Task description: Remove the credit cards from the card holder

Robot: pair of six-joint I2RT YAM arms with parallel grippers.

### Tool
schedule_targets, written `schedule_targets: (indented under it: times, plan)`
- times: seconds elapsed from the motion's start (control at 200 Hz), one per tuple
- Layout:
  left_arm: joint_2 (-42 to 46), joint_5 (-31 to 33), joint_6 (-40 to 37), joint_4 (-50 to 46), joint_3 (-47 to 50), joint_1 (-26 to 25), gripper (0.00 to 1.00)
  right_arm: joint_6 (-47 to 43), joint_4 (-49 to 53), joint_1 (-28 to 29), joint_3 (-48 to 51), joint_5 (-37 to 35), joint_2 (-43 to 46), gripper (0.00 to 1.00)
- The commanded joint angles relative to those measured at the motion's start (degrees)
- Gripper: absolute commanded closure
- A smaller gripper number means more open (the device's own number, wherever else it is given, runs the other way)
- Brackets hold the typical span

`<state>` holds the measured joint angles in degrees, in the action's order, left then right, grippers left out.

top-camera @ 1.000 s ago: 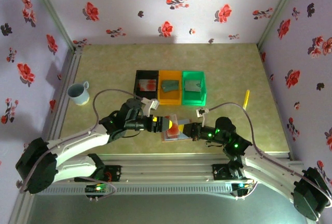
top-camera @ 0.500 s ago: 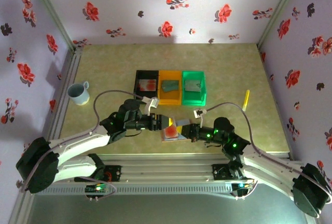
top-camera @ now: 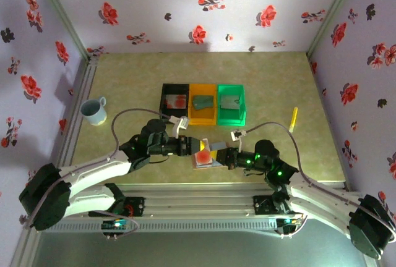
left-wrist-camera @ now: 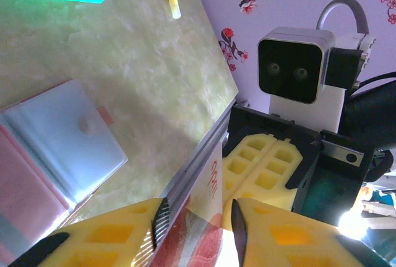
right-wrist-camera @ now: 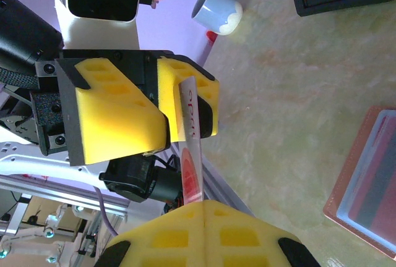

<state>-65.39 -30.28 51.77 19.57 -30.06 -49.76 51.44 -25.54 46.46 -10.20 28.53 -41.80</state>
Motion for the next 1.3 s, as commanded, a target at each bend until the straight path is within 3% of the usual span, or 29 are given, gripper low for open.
schedule_targets:
  times: [0.0,0.215,0.37,0.53,0.72,0.815,1.02,1.3]
  plan:
    - [0.84,-1.31,0.04,2.40,0.45,-0.25,0.71,-0.99,-0.50,0.47,-0.50,-0.13,0.00,1.00]
    - [0.79,-1.18,0.07,2.58,0.71,-0.26,0.83,-0.99,-0.04,0.44,-0.44,-0.46,0.12,1.00]
    - [1.05,-0.84,0.07,2.40,0.71,-0.26,1.00,-1.12,0.61,0.46,-0.79,-0.91,0.32,1.00]
    - [2.13,2.03,-0.43,0.10,0.63,-0.30,1.00,-1.51,3.15,0.44,-1.38,-2.99,1.08,1.00]
    - [5.31,8.12,-0.92,-3.47,0.28,-0.30,1.00,1.32,-0.24,0.45,0.03,-6.60,2.54,0.57]
    - [7.22,11.25,-0.06,-2.87,0.85,-0.26,1.00,3.66,-6.45,1.52,1.67,-7.76,1.85,0.45]
    - [9.57,14.83,3.66,2.17,2.37,-0.25,1.00,2.07,-18.50,10.23,5.16,-16.58,1.30,0.40]
    - [9.66,14.98,8.36,9.51,4.34,-0.25,1.00,-2.65,-20.55,16.48,5.18,-24.03,-0.05,0.41]
